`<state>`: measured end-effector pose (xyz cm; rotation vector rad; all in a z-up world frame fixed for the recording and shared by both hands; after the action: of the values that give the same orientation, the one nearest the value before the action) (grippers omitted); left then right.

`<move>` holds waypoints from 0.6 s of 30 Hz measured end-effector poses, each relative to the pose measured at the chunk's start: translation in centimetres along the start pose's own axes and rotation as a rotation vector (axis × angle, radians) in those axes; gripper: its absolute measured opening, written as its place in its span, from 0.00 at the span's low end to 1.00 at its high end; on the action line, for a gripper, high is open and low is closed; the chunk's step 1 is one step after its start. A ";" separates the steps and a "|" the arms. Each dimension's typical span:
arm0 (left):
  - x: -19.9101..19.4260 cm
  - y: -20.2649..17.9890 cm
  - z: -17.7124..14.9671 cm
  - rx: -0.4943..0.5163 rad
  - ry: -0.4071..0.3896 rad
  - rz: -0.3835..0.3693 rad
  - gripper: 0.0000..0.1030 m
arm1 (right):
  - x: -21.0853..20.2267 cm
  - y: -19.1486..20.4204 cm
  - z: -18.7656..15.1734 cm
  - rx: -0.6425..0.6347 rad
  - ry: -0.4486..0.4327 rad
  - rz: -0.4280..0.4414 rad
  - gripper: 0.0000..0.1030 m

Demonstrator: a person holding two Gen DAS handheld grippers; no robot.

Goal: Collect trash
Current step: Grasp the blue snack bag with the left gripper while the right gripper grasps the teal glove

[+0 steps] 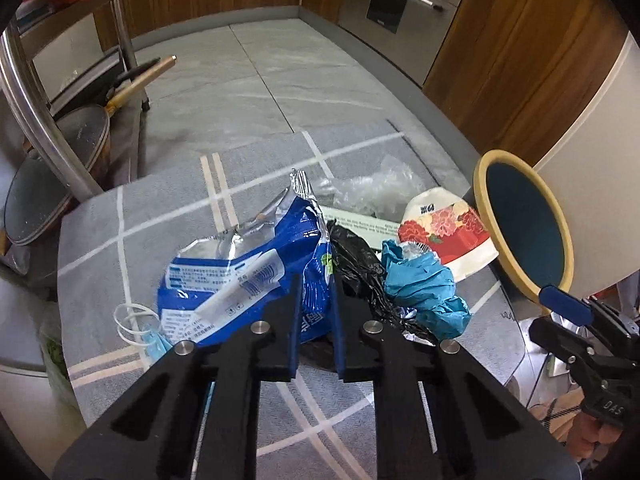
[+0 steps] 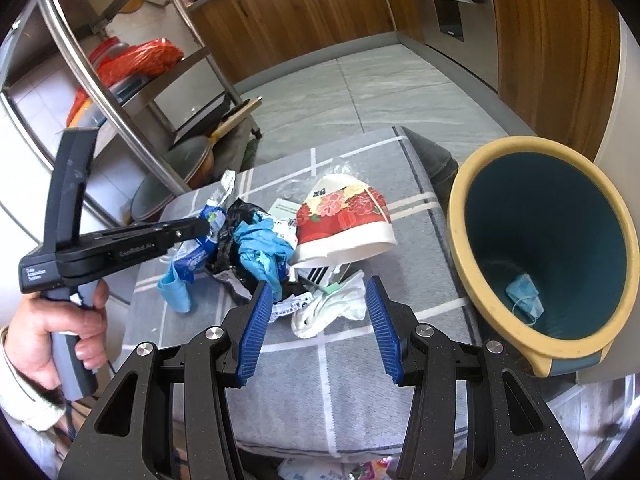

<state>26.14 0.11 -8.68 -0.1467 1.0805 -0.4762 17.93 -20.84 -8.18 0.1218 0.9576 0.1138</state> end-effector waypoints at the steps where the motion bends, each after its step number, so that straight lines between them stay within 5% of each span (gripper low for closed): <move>1: -0.3 0.0 0.2 -0.003 -0.015 -0.003 0.11 | 0.1 0.1 0.0 -0.002 -0.001 0.002 0.49; 18: -8.6 -0.3 3.6 -0.055 -0.325 -0.083 0.08 | 2.9 4.4 1.8 -0.113 0.007 0.029 0.49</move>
<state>25.93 3.22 0.16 -0.3076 0.7715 -0.4782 20.83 -16.14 -8.80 0.0313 0.9546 0.1947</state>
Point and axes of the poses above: each gripper's, at about its wrist camera, not at the fingertips, and x roughly the way its jaws point, y to its left, z to its top, the point moved 4 cm from there along x, roughly the way its jaws point, and after that the axes turned 15 degrees about -z, right-handed, at the moved point
